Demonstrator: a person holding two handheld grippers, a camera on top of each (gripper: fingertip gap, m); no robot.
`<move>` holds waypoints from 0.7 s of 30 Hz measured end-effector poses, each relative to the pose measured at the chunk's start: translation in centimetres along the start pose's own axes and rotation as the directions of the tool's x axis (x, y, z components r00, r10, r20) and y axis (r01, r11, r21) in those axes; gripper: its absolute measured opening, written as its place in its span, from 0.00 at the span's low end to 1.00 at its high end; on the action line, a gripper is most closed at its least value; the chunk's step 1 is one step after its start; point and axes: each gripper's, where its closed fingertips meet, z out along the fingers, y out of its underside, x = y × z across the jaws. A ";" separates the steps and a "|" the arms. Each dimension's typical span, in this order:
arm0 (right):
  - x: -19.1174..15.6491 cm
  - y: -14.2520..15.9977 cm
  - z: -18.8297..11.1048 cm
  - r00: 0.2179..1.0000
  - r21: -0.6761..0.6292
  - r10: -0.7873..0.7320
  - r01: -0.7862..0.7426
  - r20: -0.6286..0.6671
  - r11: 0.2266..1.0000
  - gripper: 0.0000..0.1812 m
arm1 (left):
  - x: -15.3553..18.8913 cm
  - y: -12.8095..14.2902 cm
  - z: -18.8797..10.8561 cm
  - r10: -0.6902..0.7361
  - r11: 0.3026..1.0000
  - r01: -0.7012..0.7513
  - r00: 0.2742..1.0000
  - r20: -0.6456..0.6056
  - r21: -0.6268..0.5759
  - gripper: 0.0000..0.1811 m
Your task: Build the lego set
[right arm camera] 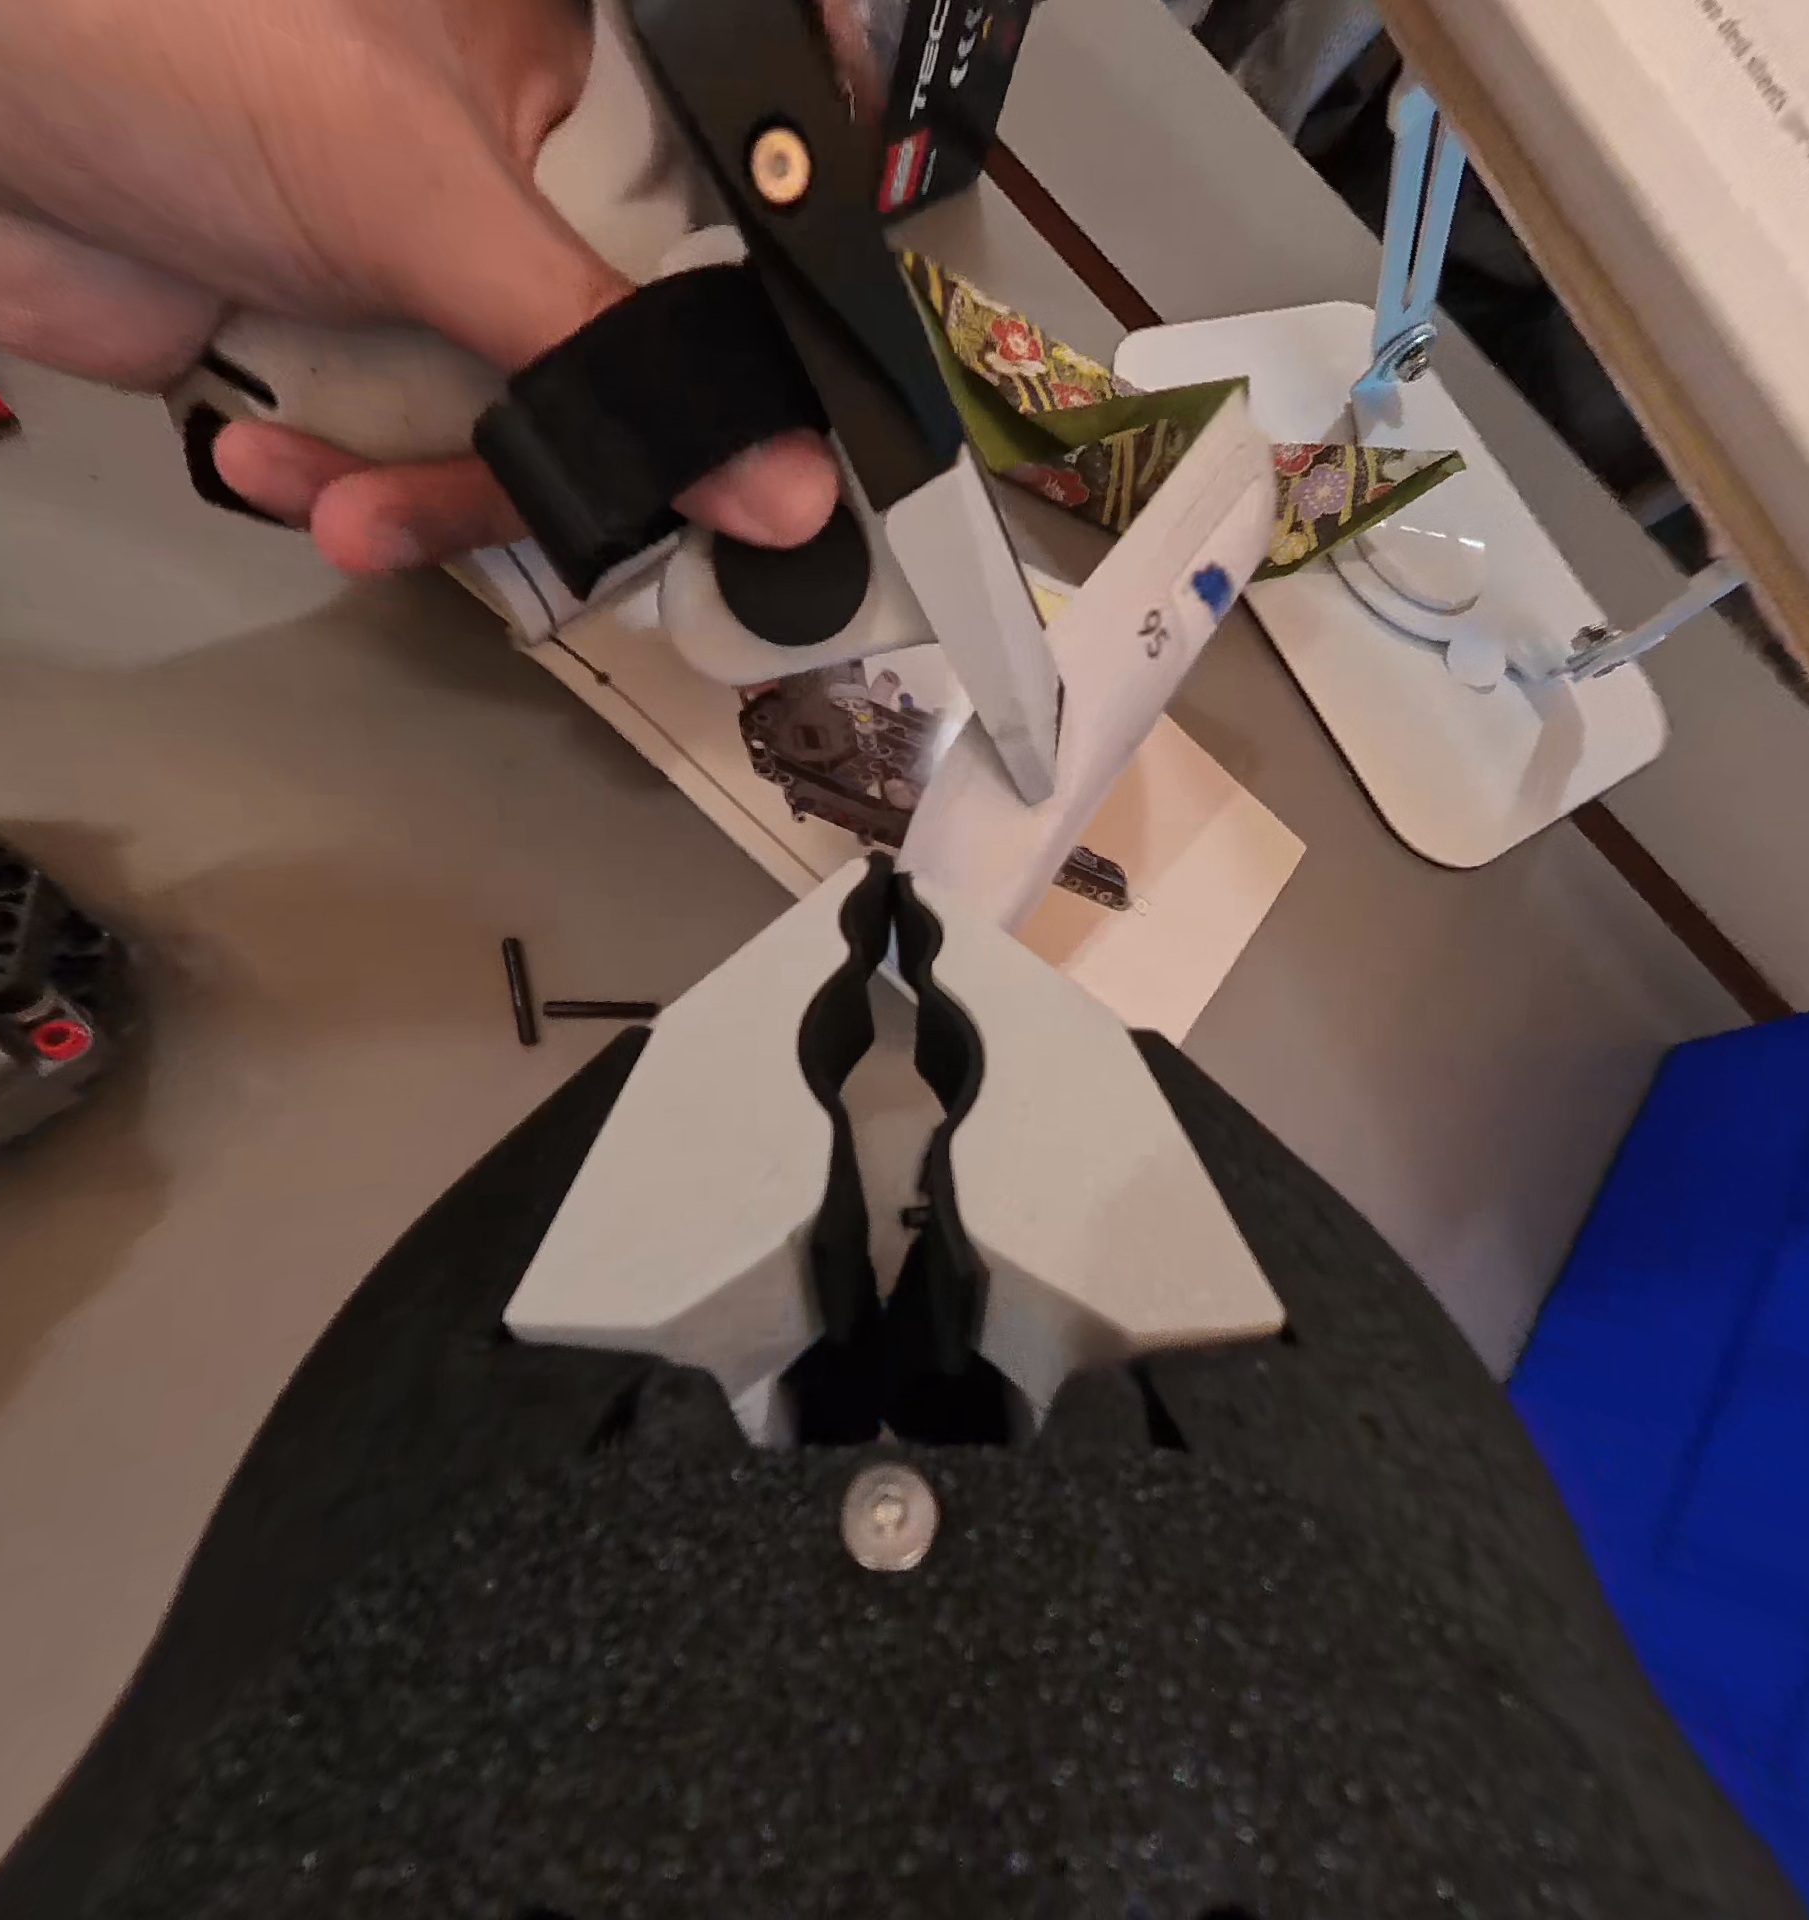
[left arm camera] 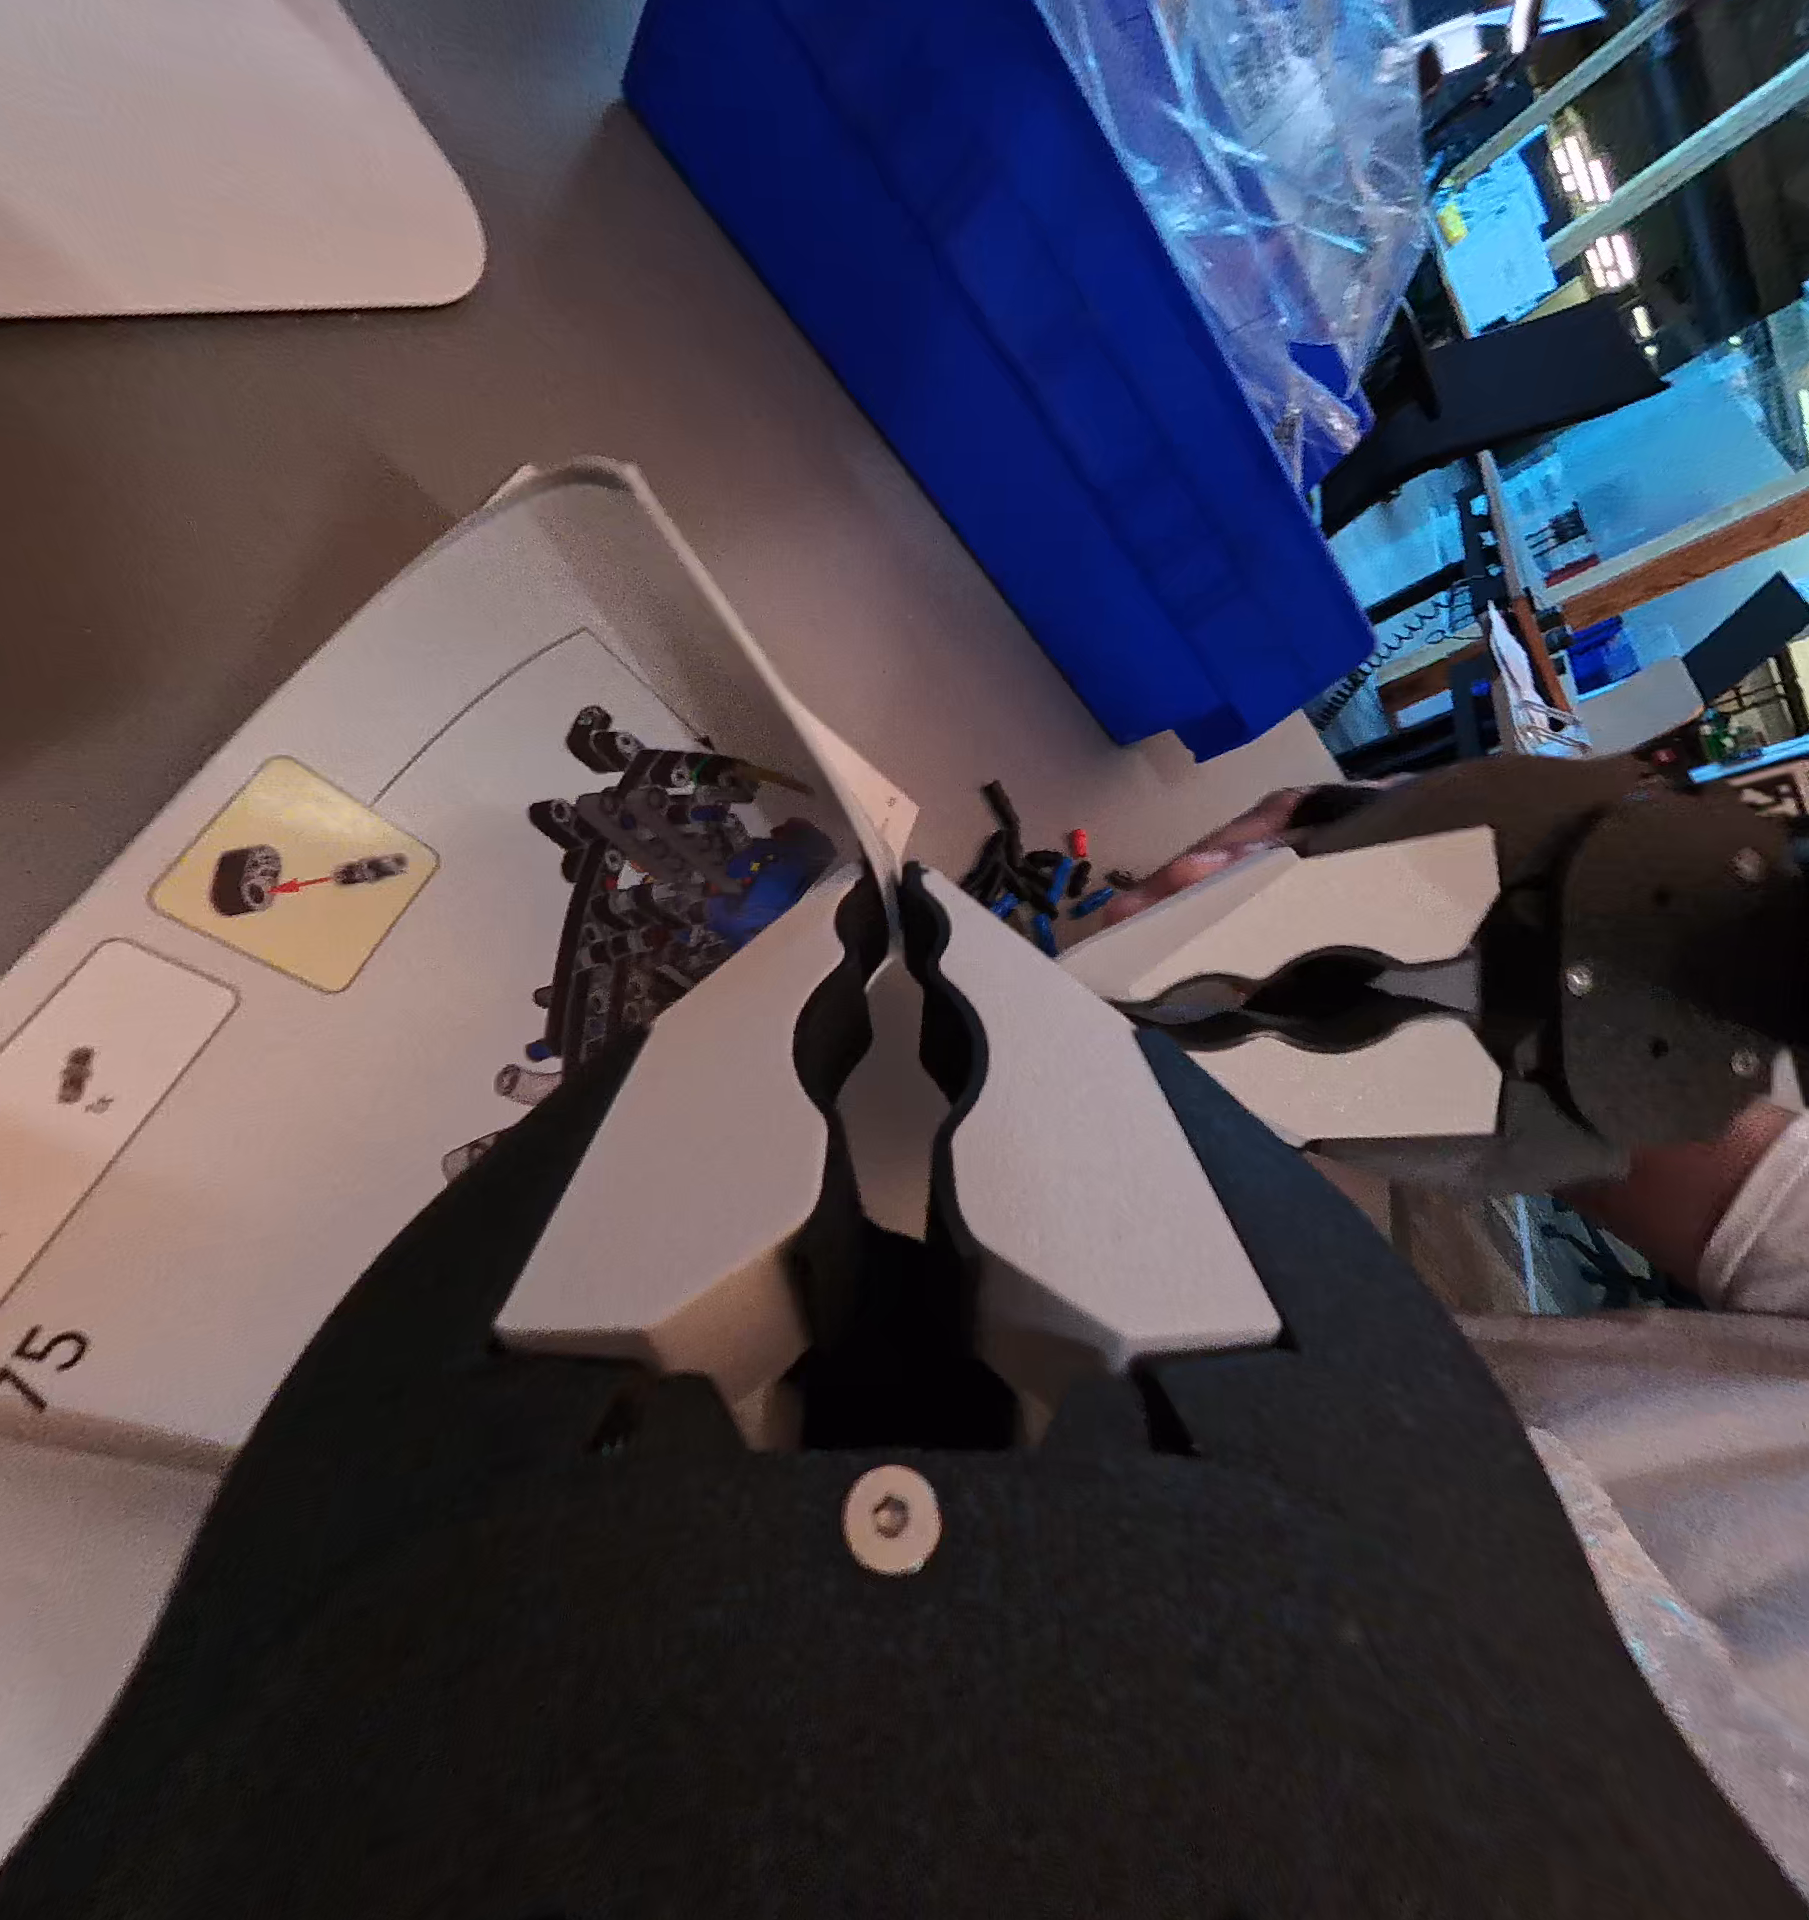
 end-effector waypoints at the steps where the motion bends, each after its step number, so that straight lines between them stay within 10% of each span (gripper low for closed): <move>1: 0.1 -0.1 -0.1 0.999 0.015 0.040 -0.040 0.027 0.999 0.04 | 0.4 -0.1 0.0 0.013 1.000 -0.013 1.000 -0.023 0.001 0.00; 5: 1.0 -1.4 -0.7 0.929 0.068 0.281 -0.305 0.241 0.950 0.45 | 1.5 0.0 -0.6 0.100 0.995 -0.099 0.989 -0.106 0.011 0.00; 10: -0.3 -1.8 1.5 0.657 -0.074 0.517 -0.578 0.549 0.812 0.36 | 2.4 0.0 -1.5 0.116 0.993 -0.112 0.968 -0.223 0.031 0.00; 15: -0.2 -1.8 1.8 0.641 -0.049 0.502 -0.588 0.580 0.807 0.16 | 2.7 0.1 -2.2 0.096 0.995 -0.086 0.958 -0.271 0.050 0.02; 21: 0.2 -1.7 1.7 0.598 -0.054 0.519 -0.623 0.611 0.781 0.15 | 2.2 0.1 -2.4 0.104 0.994 -0.089 0.960 -0.260 0.069 0.00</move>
